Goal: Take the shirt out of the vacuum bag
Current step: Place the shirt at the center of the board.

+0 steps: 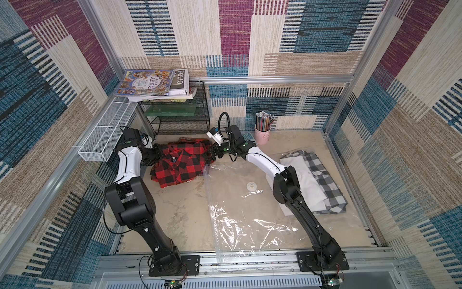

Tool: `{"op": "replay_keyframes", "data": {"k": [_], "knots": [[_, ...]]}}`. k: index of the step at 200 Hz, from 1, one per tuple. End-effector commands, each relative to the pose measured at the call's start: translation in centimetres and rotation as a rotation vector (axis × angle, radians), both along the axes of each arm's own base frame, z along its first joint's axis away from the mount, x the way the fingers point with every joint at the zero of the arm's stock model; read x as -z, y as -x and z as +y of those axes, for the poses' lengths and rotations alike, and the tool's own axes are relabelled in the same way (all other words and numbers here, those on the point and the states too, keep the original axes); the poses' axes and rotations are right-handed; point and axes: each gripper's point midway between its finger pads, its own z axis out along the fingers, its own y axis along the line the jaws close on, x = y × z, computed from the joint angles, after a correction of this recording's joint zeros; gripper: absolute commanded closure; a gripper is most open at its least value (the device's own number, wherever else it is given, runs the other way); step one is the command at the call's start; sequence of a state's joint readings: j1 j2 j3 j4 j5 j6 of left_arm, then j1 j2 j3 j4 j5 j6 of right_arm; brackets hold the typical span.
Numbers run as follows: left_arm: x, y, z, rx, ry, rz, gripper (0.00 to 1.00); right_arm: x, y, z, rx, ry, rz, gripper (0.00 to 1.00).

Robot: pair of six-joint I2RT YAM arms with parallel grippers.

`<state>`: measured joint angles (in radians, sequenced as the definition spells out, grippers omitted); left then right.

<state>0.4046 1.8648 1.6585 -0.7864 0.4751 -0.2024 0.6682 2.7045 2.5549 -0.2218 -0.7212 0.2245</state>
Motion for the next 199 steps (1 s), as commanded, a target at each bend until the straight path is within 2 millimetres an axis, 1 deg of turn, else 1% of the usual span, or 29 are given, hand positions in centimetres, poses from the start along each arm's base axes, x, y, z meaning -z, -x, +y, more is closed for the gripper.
{"op": "replay_keyframes", "data": {"k": [1, 19, 61, 107, 120, 150, 165, 174, 182, 192, 199], "knots": [[-0.7, -0.4, -0.2, 0.009, 0.018, -0.029, 0.98, -1.2, -0.7, 0.8, -0.006, -0.090, -0.019, 0.04], [-0.5, -0.6, -0.4, 0.010, 0.030, -0.025, 0.97, -0.1, -1.1, 0.9, 0.005, -0.100, 0.020, 0.04], [0.3, -0.7, -1.3, 0.032, 0.032, 0.000, 0.98, -0.4, 0.5, 2.5, -0.052, -0.152, 0.014, 0.04], [1.0, 0.0, -1.4, 0.036, 0.026, 0.026, 0.98, 1.1, 0.0, 3.0, -0.021, -0.172, 0.071, 0.04], [1.2, 0.2, -1.5, 0.038, 0.023, 0.030, 0.98, 1.5, 0.2, 3.2, -0.022, -0.178, 0.082, 0.04], [1.4, 0.4, -1.6, 0.043, 0.024, 0.037, 0.98, 2.4, 0.5, 4.0, -0.015, -0.178, 0.088, 0.00], [1.4, 0.5, -1.6, 0.047, 0.025, 0.035, 0.98, 2.4, 0.4, 4.1, -0.003, -0.188, 0.093, 0.06], [1.5, 0.6, -1.7, 0.049, 0.023, 0.039, 0.98, 2.3, 0.3, 4.2, 0.003, -0.195, 0.094, 0.12], [1.6, 0.6, -1.7, 0.050, 0.023, 0.041, 0.98, 2.4, 0.1, 4.2, 0.013, -0.198, 0.098, 0.20], [1.7, 0.7, -1.8, 0.053, 0.027, 0.044, 0.98, 2.5, -0.1, 4.2, 0.031, -0.199, 0.100, 0.33], [1.7, 0.8, -1.8, 0.054, 0.030, 0.043, 0.98, 2.6, -0.3, 4.3, 0.040, -0.203, 0.105, 0.40]]}}
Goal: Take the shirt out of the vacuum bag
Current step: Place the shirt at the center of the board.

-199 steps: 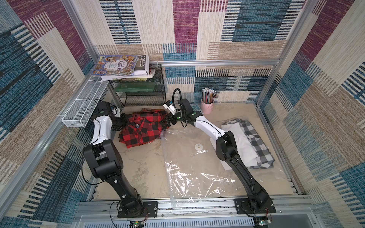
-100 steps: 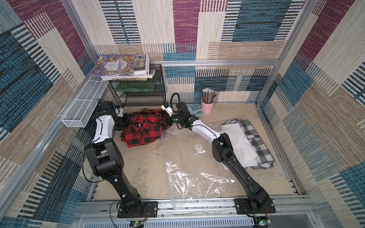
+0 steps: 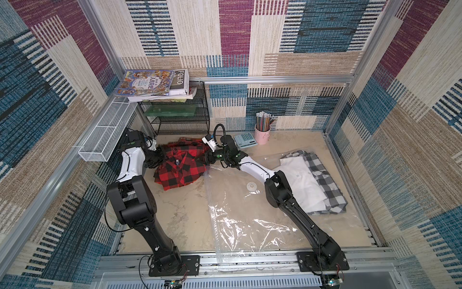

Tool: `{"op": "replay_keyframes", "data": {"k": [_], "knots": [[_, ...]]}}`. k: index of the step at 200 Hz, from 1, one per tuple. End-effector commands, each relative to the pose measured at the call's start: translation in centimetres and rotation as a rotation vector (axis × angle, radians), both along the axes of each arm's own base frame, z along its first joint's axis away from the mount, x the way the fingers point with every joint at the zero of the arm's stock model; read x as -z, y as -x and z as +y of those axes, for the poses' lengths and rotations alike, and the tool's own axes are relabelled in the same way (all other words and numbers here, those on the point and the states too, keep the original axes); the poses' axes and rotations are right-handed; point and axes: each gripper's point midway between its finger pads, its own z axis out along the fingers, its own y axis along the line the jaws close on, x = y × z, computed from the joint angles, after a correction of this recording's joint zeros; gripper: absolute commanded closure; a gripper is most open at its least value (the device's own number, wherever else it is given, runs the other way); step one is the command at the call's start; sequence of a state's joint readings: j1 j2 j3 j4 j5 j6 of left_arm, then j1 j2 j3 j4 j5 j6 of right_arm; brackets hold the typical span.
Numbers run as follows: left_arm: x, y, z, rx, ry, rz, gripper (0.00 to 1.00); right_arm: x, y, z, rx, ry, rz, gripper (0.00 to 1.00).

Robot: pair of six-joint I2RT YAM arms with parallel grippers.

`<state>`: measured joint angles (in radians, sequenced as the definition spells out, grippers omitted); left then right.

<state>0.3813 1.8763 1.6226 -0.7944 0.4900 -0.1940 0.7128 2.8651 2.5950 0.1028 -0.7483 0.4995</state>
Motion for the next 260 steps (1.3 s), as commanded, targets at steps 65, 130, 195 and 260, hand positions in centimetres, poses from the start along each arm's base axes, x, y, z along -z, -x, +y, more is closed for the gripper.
{"op": "replay_keyframes", "data": {"k": [65, 130, 195, 260], "knots": [[-0.5, 0.6, -0.9, 0.040, 0.024, -0.017, 0.98, -1.3, -1.1, 1.1, 0.105, -0.065, 0.014, 1.00], [-4.3, 0.0, -1.2, 0.047, 0.026, -0.099, 0.98, -6.6, -0.5, 1.1, 0.151, -0.047, -0.030, 1.00], [-8.8, -1.1, -1.7, 0.059, 0.050, -0.199, 0.98, -9.9, -0.1, 0.1, 0.223, 0.003, -0.009, 1.00], [-9.6, -1.7, -1.5, 0.069, 0.065, -0.192, 0.98, -9.8, 0.2, -1.5, 0.328, 0.110, 0.121, 1.00]]}}
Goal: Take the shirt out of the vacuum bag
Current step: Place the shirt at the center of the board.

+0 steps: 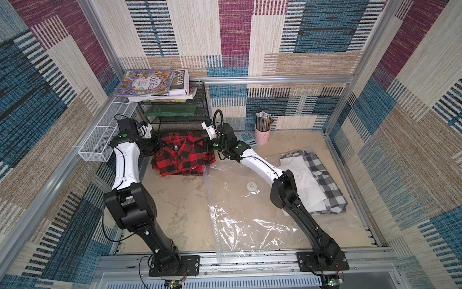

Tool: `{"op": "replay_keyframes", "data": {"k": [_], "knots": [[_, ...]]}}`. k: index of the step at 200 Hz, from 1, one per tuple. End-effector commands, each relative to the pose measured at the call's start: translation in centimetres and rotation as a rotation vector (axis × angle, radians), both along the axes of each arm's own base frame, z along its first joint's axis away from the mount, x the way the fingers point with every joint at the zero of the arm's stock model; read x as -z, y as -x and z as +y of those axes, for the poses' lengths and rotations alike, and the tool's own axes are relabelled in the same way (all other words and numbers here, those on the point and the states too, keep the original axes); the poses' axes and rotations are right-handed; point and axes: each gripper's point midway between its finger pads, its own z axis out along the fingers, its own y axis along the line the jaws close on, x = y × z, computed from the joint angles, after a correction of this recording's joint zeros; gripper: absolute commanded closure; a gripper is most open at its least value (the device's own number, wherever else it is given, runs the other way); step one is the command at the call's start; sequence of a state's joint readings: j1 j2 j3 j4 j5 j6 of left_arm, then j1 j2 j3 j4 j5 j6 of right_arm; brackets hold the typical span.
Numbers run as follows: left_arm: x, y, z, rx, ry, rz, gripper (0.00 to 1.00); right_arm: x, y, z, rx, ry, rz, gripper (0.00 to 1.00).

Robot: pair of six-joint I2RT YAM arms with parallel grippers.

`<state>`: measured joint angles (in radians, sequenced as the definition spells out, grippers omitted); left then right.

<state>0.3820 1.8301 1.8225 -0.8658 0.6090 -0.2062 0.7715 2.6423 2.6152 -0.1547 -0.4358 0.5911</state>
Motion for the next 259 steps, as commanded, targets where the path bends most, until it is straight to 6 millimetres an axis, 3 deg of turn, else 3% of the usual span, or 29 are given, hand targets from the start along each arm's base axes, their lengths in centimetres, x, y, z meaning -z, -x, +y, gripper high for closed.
{"op": "replay_keyframes", "data": {"k": [1, 76, 99, 138, 185, 211, 259], "knots": [[-0.2, -0.3, -0.3, 0.020, 0.025, 0.005, 0.98, 0.6, 0.0, -1.0, 0.069, 0.052, 0.086, 1.00], [-1.9, -0.5, -1.8, 0.068, 0.115, -0.032, 0.98, 0.1, 2.0, -1.5, 0.121, 0.085, 0.227, 1.00], [-0.9, -0.6, -1.7, 0.070, 0.121, -0.009, 0.98, 0.1, 1.4, -2.0, 0.161, 0.086, 0.242, 1.00], [1.9, -1.9, -1.2, 0.072, 0.151, 0.050, 0.98, 1.8, -0.3, -4.1, 0.240, 0.115, 0.320, 1.00], [1.5, -2.6, -1.5, 0.089, 0.144, 0.033, 0.98, 0.4, 0.3, -4.8, 0.298, 0.148, 0.277, 1.00], [2.2, -3.2, -1.3, 0.090, 0.146, 0.043, 0.98, 2.3, -0.1, -4.9, 0.320, 0.157, 0.312, 1.00], [4.5, -4.7, -0.4, 0.094, 0.132, 0.095, 0.98, 5.5, -3.1, -5.1, 0.333, 0.103, 0.368, 1.00]]}}
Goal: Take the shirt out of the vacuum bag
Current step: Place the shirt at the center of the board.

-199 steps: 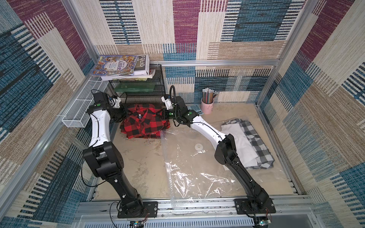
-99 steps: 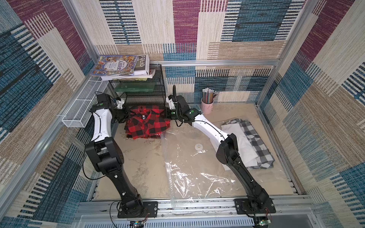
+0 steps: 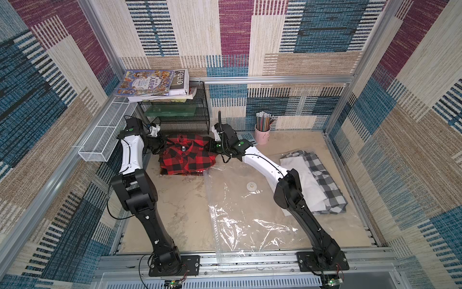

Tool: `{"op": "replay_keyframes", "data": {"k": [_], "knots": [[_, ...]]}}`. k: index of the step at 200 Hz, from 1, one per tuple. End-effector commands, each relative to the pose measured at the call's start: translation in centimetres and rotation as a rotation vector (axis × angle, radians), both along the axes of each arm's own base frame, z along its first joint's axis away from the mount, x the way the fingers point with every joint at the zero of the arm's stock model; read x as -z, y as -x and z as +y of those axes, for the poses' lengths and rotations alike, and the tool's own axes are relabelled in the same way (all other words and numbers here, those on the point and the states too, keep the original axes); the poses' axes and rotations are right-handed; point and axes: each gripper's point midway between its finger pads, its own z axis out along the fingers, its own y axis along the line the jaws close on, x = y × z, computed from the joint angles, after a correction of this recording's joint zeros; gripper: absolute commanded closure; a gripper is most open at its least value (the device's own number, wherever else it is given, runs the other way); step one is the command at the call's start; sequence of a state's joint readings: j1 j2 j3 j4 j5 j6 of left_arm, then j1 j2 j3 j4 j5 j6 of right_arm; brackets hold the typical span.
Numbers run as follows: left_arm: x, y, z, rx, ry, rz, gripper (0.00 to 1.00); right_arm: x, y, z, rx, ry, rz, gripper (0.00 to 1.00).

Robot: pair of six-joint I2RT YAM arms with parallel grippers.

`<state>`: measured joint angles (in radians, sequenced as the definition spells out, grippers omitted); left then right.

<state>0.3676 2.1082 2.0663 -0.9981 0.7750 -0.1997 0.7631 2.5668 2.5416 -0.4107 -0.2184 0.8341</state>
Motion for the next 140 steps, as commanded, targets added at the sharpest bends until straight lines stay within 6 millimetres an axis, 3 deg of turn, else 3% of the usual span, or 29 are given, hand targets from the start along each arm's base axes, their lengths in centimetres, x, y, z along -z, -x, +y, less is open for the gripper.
{"op": "replay_keyframes", "data": {"k": [1, 35, 68, 91, 117, 140], "knots": [[0.6, -1.0, 1.3, -0.007, -0.059, -0.007, 0.98, 1.4, -1.9, -0.6, 0.042, -0.033, 0.035, 1.00], [1.4, -2.1, 2.1, -0.010, -0.086, 0.005, 0.98, 2.5, -3.5, -0.3, 0.036, -0.090, 0.023, 1.00], [2.3, -3.1, 2.8, -0.021, -0.103, 0.015, 0.98, 3.0, -4.3, 0.2, 0.009, -0.151, 0.013, 0.87], [2.9, -4.0, 3.2, -0.027, -0.103, 0.013, 0.98, 3.0, -4.9, 0.1, 0.002, -0.169, -0.005, 0.69], [3.7, -4.8, 3.6, -0.032, -0.106, 0.016, 0.98, 2.9, -5.6, -0.4, -0.002, -0.183, -0.017, 0.35], [4.1, -5.8, 3.9, -0.037, -0.100, 0.004, 0.98, 2.8, -5.9, -0.8, -0.009, -0.181, -0.028, 0.20]]}}
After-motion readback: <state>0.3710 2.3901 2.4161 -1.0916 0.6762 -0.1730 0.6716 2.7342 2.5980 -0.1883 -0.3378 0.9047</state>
